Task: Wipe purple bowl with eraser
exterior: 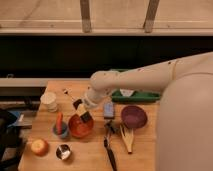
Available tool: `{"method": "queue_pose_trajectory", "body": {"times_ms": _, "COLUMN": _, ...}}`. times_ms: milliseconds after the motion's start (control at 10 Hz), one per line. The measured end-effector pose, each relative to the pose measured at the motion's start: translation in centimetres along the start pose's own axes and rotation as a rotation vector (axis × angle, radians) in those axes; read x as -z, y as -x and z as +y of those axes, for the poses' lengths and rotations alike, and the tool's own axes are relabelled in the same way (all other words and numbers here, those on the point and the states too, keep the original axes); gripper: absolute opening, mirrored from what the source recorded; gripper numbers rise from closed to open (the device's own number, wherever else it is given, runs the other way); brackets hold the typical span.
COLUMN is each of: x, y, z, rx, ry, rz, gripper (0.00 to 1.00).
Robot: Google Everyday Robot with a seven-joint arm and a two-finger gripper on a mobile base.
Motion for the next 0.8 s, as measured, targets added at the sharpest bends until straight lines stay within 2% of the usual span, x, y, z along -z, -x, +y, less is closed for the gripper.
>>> {"method": "queue_pose_trajectory", "body": {"times_ms": 100, "x": 2.2, "y": 0.4, "z": -0.4, "rx": -0.002, "ry": -0.025, "rz": -0.028, "gripper": 0.0}}
{"method": "queue_pose_trajectory", "body": {"times_ms": 200, "x": 5.0, "y": 0.2, "z": -2.0, "rx": -0.025, "ry": -0.047, "rz": -0.055, "gripper": 0.0}}
{"method": "queue_pose_trajectory", "body": {"times_ms": 400, "x": 8.6, "y": -0.8, "z": -5.8, "rx": -0.097, "ry": -0.076, "rz": -0.073, "gripper": 0.0}}
{"method": "queue_pose_trajectory", "body": {"times_ms": 500, "x": 9.4, "y": -1.5, "z": -7.4, "rx": -0.129, "ry": -0.09, "rz": -0.073, "gripper": 0.0}}
{"method": "queue_pose_trajectory", "body": {"times_ms": 700, "x": 11.1, "y": -5.1, "z": -12.4, "rx": -0.241, "ry": -0.138, "rz": -0.066, "gripper": 0.0}}
{"method": "queue_pose_trajectory", "body": {"times_ms": 800, "x": 11.3, "y": -6.6, "z": -14.0, "rx": -0.287, "ry": -0.152, "rz": -0.059, "gripper": 0.0}}
